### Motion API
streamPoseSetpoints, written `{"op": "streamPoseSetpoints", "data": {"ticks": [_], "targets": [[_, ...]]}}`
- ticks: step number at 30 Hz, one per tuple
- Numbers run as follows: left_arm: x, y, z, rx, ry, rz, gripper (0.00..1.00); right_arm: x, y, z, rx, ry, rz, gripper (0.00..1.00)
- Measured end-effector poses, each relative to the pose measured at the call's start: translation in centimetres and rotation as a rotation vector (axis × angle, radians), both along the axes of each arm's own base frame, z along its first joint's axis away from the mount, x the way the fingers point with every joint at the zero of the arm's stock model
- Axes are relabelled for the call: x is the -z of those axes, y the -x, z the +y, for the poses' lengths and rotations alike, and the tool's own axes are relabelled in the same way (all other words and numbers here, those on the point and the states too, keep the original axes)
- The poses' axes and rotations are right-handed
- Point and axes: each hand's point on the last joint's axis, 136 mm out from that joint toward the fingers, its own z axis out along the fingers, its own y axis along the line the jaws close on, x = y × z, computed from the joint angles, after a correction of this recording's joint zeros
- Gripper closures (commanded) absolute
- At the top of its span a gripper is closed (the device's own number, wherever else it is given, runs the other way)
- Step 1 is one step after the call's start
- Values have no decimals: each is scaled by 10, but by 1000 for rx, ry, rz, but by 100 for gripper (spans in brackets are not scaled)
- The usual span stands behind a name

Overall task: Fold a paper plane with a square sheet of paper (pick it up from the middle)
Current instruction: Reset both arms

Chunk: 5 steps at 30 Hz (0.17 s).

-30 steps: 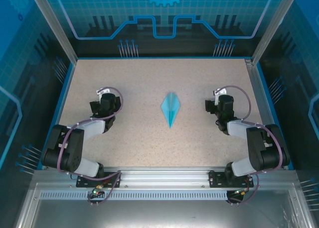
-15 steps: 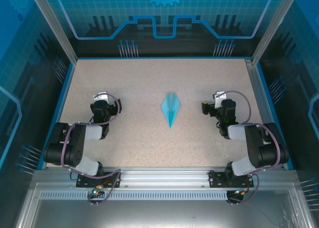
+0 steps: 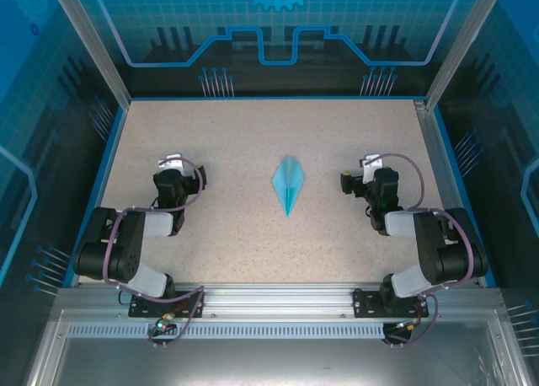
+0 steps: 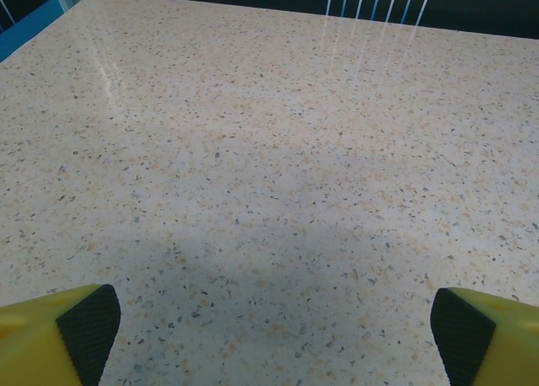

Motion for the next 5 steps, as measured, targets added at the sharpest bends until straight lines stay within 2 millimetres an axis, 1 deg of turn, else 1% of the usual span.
{"op": "streamPoseSetpoints", "data": {"ticks": [5], "targets": [[0, 0, 0, 0, 0, 0, 1, 0, 0, 0, -2, -1, 0, 1]]}}
